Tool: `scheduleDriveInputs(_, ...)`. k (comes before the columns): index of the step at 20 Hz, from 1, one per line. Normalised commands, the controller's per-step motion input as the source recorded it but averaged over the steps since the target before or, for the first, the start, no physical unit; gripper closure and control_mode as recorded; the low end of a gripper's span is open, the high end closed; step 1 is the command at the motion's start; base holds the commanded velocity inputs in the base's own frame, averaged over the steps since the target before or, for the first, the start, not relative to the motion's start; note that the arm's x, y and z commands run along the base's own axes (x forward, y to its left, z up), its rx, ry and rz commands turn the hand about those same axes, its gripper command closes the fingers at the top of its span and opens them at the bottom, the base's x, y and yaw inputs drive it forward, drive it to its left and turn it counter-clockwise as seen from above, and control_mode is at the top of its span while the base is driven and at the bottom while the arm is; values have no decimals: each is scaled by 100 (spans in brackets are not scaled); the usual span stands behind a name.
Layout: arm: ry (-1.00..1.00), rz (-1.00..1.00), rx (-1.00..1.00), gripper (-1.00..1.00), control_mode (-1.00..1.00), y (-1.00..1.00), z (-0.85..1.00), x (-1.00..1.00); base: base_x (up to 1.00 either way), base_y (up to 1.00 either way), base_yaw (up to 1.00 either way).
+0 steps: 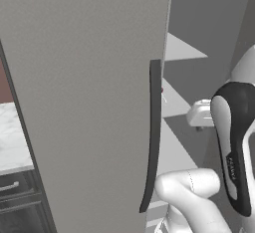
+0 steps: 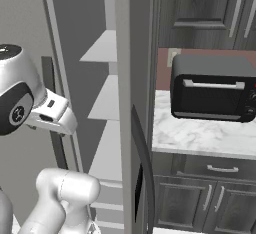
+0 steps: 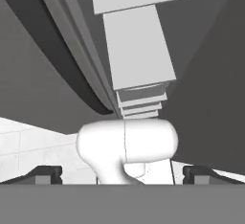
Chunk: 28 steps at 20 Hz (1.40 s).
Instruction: Store the kebab skewer in the freezer for long-term storage. Close the freezer door after placing the cooked food.
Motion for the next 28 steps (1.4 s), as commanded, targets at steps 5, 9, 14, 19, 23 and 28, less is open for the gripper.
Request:
scheduleDriveInputs(5,15,0,1,-100,-100,0,-9,-5,0,0,0)
scheduleDriveInputs(9,3,-1,-9,-100,-100,1,-7,0,0,0,0)
scheduleDriveInputs(14,2,-1,-8,-100,-100,0,-28,0,0,0,0)
scheduleDriveInputs(19,0,0,0,-100,-100,-10,-54,8,0,0,0)
scheduleDriveInputs(23,0,1,0,-100,-100,-15,-47,26,0,0,0)
scheduleDriveInputs(28,0,0,0,-100,-100,-1,-11,17,0,0,0)
